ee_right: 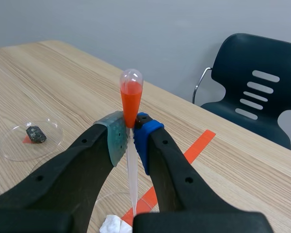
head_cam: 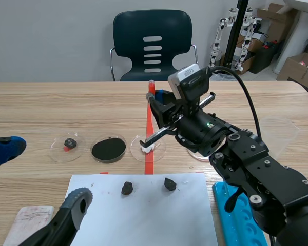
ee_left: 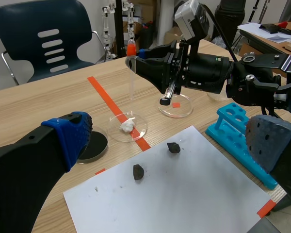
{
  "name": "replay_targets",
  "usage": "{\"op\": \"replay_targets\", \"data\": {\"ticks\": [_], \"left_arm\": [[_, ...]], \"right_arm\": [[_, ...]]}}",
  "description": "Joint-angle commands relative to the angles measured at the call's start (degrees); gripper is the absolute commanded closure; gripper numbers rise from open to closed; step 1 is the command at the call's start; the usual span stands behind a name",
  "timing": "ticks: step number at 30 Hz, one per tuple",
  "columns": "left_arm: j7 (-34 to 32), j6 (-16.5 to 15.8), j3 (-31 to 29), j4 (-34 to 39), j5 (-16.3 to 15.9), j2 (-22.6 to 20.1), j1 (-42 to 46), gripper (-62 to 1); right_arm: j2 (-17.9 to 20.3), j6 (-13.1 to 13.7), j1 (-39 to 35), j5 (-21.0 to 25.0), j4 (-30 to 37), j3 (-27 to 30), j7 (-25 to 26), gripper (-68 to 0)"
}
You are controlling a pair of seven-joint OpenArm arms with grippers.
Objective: Squeeze the dropper onto the mineral
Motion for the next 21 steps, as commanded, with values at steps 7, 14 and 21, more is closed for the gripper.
{"op": "replay_targets", "data": {"ticks": [7, 14, 21], "left_arm": [[-0.76, -0.11, 0.11, 0.35, -0.39, 0.13, 0.17, -62.3], [-0.76, -0.11, 0.11, 0.35, -0.39, 0.13, 0.17, -62.3], [-0.76, -0.11, 0.11, 0.35, -0.39, 0.13, 0.17, -62.3]], "right_arm": [[-1.01, 0.46, 1.57, 0.48, 0.15, 0.15, 1.07, -3.3], [-0.98, 0.46, 1.57, 0.48, 0.15, 0.15, 1.05, -3.3], [-0.98, 0.46, 1.57, 0.48, 0.15, 0.15, 1.05, -1.9]]}}
